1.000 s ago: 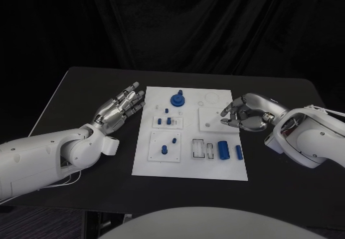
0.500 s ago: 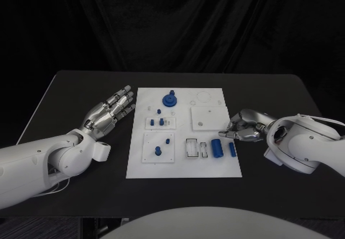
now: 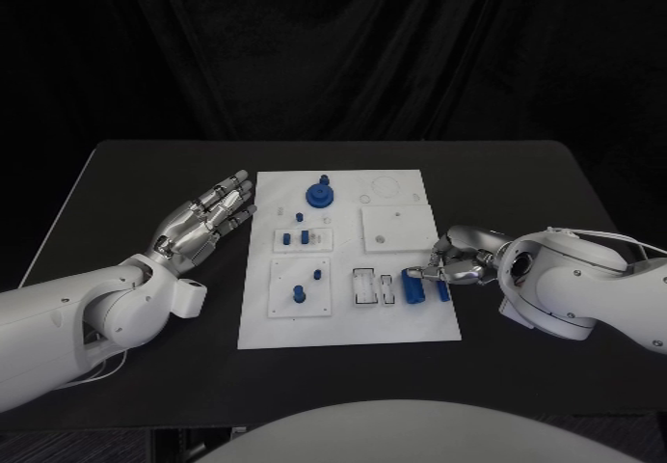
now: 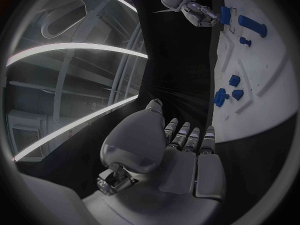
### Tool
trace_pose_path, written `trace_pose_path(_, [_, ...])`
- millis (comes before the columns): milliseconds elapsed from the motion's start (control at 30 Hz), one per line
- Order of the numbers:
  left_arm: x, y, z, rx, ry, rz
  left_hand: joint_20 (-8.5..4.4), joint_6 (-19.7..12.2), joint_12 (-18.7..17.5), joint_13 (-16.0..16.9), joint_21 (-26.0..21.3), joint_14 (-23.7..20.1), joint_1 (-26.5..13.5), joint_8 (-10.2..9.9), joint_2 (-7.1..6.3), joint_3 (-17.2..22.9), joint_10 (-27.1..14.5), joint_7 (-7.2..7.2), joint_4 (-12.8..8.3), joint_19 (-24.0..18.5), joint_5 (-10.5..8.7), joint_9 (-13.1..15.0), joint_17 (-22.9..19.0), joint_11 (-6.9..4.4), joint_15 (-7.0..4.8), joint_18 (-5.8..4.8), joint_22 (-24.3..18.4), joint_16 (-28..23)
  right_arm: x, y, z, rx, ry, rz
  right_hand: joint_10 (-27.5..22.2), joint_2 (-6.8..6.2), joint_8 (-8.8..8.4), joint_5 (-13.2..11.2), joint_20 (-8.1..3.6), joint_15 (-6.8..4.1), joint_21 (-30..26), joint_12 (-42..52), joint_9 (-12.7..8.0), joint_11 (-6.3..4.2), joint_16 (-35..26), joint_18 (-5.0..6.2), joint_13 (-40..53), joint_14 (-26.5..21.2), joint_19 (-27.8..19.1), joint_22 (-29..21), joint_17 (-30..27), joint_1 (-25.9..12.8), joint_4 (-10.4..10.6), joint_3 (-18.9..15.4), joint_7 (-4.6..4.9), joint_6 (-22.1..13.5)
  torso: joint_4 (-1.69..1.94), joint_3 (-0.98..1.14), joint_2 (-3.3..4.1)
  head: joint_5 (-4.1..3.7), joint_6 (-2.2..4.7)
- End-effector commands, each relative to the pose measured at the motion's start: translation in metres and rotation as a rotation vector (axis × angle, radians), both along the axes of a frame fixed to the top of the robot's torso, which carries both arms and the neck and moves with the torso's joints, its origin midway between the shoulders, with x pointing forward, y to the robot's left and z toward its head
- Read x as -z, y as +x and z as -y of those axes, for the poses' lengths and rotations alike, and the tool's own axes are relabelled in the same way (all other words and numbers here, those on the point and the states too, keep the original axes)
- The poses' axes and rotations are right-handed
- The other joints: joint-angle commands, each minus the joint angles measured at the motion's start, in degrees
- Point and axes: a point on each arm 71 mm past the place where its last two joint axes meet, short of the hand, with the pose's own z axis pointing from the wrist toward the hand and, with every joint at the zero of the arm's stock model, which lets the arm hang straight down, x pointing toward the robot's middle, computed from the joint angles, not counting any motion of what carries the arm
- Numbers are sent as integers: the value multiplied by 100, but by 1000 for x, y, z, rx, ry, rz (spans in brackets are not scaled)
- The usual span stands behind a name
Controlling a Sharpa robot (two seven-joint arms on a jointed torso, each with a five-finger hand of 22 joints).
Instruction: Assemble the parts on the task board
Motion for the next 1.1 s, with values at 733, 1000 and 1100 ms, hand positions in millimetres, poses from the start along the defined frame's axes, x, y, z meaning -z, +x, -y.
trace_pose_path(733, [-8, -3, 2, 15, -107, 127, 128, 19, 16, 6, 7, 34, 228, 23, 30, 105, -11, 60, -175, 12, 231, 11, 5, 97, 163, 2, 31, -5, 18, 1, -8, -60, -118, -75, 606, -73, -197, -47, -10, -22, -71, 15, 69, -23, -91, -81, 1506, 316, 206, 1028, -31, -189, -15, -115, 33, -36, 12, -6, 0, -13, 1])
trace_pose_path(1000, [-5, -4, 2, 19, -106, 118, 142, 24, 16, 6, 10, 39, 236, 24, 32, 113, -10, 68, -185, 16, 242, 12, 8, 103, 178, 0, 36, -2, 23, 2, -11, -70, -135, -94, 606, -116, -262, 388, -7, -20, -89, 15, 137, -21, -124, -74, 1506, 313, 188, 1019, -53, 9, -53, -57, 34, -28, 7, 0, -1, 4, 1])
trace_pose_path(1100, [-5, -4, 2, 20, -105, 113, 157, 28, 17, 6, 12, 46, 243, 25, 36, 120, -9, 79, -193, 19, 249, 13, 10, 109, 194, -1, 40, 2, 24, 3, -12, -75, -131, -96, 606, -115, -293, 815, -10, -26, -90, 15, 182, -26, -135, -73, 1506, 314, 182, 1016, -55, 286, -177, 47, 29, -34, 11, 0, -4, 4, 1])
